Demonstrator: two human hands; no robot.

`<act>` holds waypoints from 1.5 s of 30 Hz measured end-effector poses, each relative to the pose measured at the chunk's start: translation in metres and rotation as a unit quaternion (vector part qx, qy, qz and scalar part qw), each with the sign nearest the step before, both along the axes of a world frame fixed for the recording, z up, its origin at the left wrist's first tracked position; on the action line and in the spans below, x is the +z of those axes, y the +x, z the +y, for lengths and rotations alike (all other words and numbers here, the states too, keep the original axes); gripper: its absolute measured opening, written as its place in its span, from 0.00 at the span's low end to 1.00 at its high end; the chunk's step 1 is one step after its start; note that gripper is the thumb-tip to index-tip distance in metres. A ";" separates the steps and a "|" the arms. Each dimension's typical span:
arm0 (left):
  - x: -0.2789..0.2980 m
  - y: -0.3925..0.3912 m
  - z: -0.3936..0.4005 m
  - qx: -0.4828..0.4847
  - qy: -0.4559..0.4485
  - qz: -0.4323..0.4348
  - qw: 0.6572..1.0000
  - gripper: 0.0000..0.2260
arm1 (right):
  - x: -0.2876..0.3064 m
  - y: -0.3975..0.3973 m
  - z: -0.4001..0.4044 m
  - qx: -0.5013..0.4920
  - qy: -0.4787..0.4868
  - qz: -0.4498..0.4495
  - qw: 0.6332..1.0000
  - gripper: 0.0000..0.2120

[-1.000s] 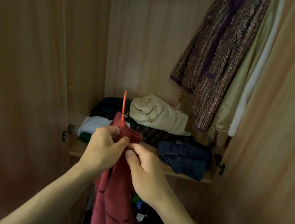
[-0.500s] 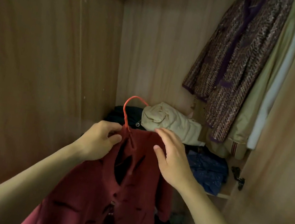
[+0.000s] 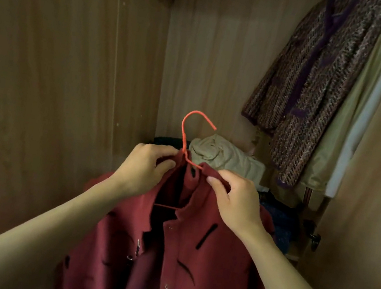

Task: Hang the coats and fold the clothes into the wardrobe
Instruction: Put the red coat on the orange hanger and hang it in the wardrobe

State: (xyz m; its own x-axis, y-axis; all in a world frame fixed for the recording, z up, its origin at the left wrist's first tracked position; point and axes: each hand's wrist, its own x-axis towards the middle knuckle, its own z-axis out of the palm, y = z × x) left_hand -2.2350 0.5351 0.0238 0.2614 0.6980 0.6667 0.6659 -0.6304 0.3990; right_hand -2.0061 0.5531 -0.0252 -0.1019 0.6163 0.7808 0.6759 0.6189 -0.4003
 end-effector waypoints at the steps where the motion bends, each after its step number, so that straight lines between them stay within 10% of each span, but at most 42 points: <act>1: 0.002 0.002 0.000 -0.001 0.006 -0.009 1.000 0.10 | 0.002 0.001 -0.001 -0.009 0.010 0.006 1.000 0.18; 17: -0.005 -0.043 0.025 0.138 0.114 0.101 0.979 0.15 | 0.022 0.010 0.011 -0.016 0.053 0.093 0.994 0.17; 45: 0.062 -0.055 0.171 0.222 0.413 -0.023 0.883 0.08 | 0.118 -0.009 0.173 -0.035 0.207 0.103 0.972 0.04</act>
State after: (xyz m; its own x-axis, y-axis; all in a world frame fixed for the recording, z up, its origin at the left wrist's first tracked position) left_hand -2.2903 0.7058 0.0862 0.0432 -0.0057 0.9991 0.9159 -0.3993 -0.0419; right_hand -2.0151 0.7258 0.0929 0.1135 0.2441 0.9631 0.6549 0.7106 -0.2573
